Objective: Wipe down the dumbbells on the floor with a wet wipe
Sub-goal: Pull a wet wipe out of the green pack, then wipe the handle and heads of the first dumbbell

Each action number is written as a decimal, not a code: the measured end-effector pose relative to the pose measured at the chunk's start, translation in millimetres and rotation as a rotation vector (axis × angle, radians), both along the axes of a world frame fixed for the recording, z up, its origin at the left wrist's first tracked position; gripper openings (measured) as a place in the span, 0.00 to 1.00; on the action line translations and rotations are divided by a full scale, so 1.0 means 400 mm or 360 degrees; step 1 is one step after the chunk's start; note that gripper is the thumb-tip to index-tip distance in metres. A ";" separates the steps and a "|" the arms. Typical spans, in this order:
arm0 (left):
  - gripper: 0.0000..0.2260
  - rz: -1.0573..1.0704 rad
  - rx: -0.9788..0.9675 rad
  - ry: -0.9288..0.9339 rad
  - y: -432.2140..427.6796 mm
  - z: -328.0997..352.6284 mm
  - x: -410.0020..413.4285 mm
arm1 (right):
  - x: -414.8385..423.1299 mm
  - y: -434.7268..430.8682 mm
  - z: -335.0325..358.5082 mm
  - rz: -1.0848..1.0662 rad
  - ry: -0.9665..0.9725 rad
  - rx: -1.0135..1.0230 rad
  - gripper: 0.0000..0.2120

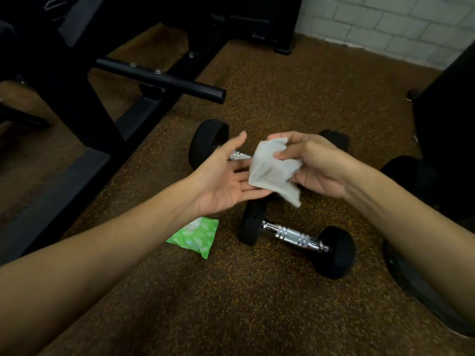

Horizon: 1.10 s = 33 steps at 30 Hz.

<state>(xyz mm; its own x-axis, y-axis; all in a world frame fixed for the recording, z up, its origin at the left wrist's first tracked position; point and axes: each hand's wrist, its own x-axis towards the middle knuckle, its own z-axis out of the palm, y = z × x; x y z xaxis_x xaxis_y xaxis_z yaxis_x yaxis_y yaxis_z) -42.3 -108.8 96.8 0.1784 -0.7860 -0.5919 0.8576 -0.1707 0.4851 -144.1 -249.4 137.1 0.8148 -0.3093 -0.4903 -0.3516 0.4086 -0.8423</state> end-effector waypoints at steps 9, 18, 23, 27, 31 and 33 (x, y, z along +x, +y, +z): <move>0.10 0.0115 0.0185 -0.0409 -0.079 -0.057 -0.078 | -0.121 -0.020 -0.114 0.0069 -0.0016 -0.1768 0.16; 0.11 0.0032 0.0138 -0.0522 -0.119 -0.095 -0.121 | -0.161 -0.028 -0.211 -0.0030 -0.0062 -0.1512 0.09; 0.33 -0.0879 0.0340 -0.2222 -0.073 -0.161 -0.068 | -0.196 -0.078 -0.279 0.0146 0.0349 -0.1652 0.09; 0.51 -0.1457 0.0305 -0.2557 -0.052 -0.234 -0.067 | -0.194 -0.063 -0.356 0.0550 0.0501 -0.1774 0.09; 0.56 -0.1672 0.0411 -0.2639 -0.050 -0.286 -0.084 | -0.155 -0.074 -0.389 0.0688 0.0677 -0.1614 0.10; 0.55 -0.1626 0.0427 -0.2687 -0.047 -0.298 -0.092 | -0.133 -0.093 -0.401 0.0776 0.0850 -0.1390 0.09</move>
